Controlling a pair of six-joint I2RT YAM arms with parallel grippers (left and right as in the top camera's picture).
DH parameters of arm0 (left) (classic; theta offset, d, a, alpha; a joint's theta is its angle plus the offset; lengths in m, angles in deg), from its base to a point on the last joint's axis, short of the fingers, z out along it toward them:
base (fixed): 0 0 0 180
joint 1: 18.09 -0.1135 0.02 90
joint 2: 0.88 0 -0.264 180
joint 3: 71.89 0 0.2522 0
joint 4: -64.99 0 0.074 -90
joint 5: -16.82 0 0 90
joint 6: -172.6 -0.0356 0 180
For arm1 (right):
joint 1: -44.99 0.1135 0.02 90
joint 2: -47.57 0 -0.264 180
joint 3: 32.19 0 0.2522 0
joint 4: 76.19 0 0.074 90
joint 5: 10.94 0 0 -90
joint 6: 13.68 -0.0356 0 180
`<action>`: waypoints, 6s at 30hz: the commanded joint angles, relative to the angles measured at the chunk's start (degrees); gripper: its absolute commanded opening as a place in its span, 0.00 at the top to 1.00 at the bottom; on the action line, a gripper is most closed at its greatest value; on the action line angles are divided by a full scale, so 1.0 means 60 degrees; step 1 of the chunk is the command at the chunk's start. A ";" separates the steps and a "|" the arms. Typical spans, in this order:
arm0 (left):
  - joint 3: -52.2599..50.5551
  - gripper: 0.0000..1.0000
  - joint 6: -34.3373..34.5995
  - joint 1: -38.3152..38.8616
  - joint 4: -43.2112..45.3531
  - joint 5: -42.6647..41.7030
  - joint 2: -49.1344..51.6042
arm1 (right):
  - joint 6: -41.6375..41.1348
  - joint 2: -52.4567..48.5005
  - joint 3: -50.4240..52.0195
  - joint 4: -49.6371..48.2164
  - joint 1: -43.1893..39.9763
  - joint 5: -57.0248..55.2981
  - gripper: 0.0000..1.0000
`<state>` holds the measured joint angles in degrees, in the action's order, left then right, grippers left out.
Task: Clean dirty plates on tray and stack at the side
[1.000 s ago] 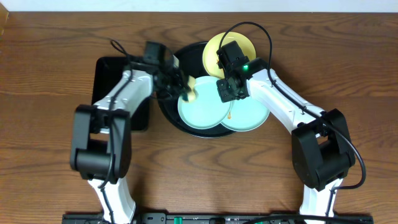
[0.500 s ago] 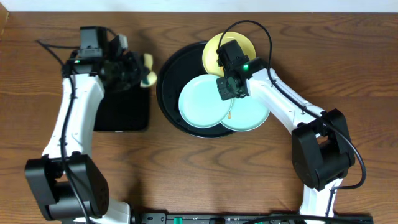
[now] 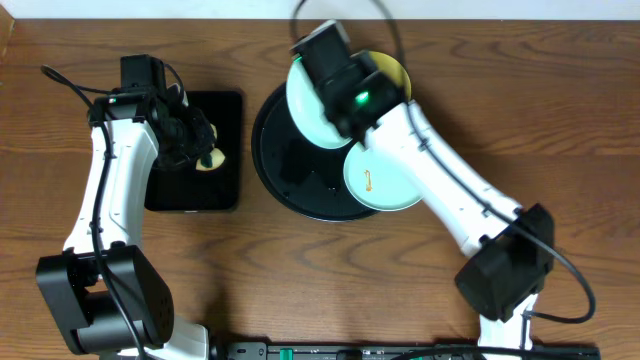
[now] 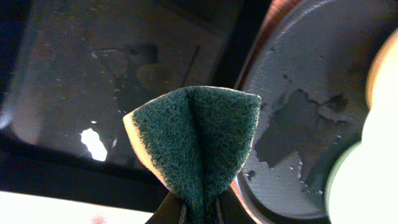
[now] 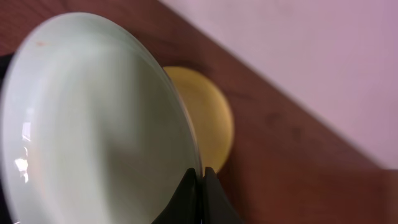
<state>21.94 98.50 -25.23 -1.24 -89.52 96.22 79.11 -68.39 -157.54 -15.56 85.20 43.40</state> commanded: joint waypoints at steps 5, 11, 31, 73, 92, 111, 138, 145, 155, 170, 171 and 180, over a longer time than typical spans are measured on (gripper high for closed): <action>-0.0397 0.92 -0.0215 -0.0040 0.0240 0.0641 0.0240 | 0.0554 0.0219 0.0270 -0.1129 0.1399 -0.4572 0.99; -0.0499 0.92 -0.0215 -0.0040 0.0324 0.0637 0.0240 | 0.0550 0.0219 0.0288 -0.1574 0.1854 -0.4714 0.99; -0.0499 0.92 -0.0215 -0.0029 0.0109 0.0623 0.0240 | -0.2208 0.1588 -0.0342 0.1348 -0.2477 0.3268 0.99; -0.0499 0.92 -0.0215 -0.0029 0.0222 0.0623 0.0240 | 0.1020 -0.2113 -0.1053 0.4415 -0.9755 0.9577 0.57; -0.0499 0.92 -0.0215 -0.0029 0.0033 0.0627 0.0240 | -0.1005 -0.0601 -0.0973 0.7555 -0.5861 0.7788 0.58; -0.0499 0.92 -0.0215 -0.0029 0.0000 0.0630 0.0240 | -0.2459 -0.0608 -0.0736 0.7566 -0.4838 0.5971 0.90; -0.0499 0.92 -0.0215 -0.0029 -0.0029 0.0630 0.0240 | -0.2630 -0.0608 0.3617 0.3075 -0.4561 0.6739 0.72; -0.0499 0.92 -0.0219 -0.0029 -0.0029 0.0630 0.0240 | -0.2492 -0.0608 0.3971 0.2703 -0.4564 0.7005 0.78; -0.0499 0.92 -0.0219 -0.0029 -0.0029 0.0630 0.0240 | -0.2459 -0.0426 0.3734 0.2801 -0.4572 0.6991 0.99; -0.0499 0.92 -0.2532 -0.0029 0.0448 0.0630 0.0240 | -0.3118 0.2881 0.2688 0.1530 -0.2131 0.3552 0.99; -0.0499 0.92 -0.2714 -0.0029 0.0481 0.0627 0.0240 | -0.3136 0.2838 0.2707 0.1501 -0.1923 0.3326 0.99; -0.0499 0.92 -0.3756 0.0692 0.0692 -0.0164 0.0240 | -0.4386 0.1960 0.3938 0.0528 -0.1053 0.1843 0.99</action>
<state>19.93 80.54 -23.61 2.54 -88.27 97.08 56.33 -54.86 -136.45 -10.16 78.03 60.75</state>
